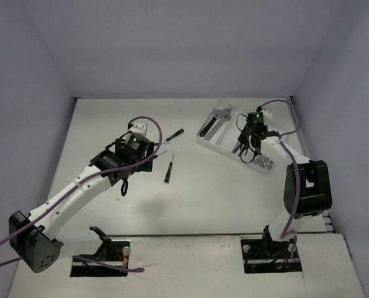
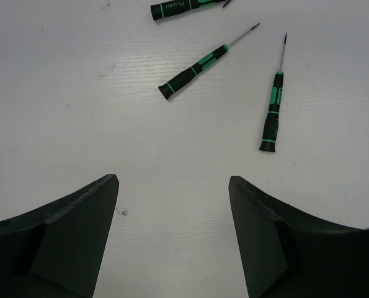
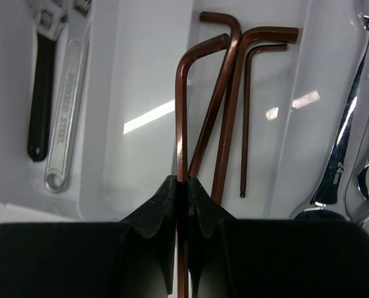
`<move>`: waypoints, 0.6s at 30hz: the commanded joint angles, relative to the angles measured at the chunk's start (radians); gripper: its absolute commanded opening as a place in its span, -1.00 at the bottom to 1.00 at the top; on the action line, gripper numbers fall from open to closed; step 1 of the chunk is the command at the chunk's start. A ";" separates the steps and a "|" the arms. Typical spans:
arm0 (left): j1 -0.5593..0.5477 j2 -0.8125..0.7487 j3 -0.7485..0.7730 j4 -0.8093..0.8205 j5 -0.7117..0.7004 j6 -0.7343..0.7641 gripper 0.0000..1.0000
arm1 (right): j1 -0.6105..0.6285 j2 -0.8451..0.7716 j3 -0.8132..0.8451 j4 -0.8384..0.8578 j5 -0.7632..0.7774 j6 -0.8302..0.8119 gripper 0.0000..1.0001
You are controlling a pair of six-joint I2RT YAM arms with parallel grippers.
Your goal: Sort the tools into containers
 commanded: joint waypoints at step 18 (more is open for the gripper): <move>0.003 -0.023 0.028 0.003 0.050 0.001 0.38 | -0.032 0.051 0.135 0.036 0.107 0.021 0.00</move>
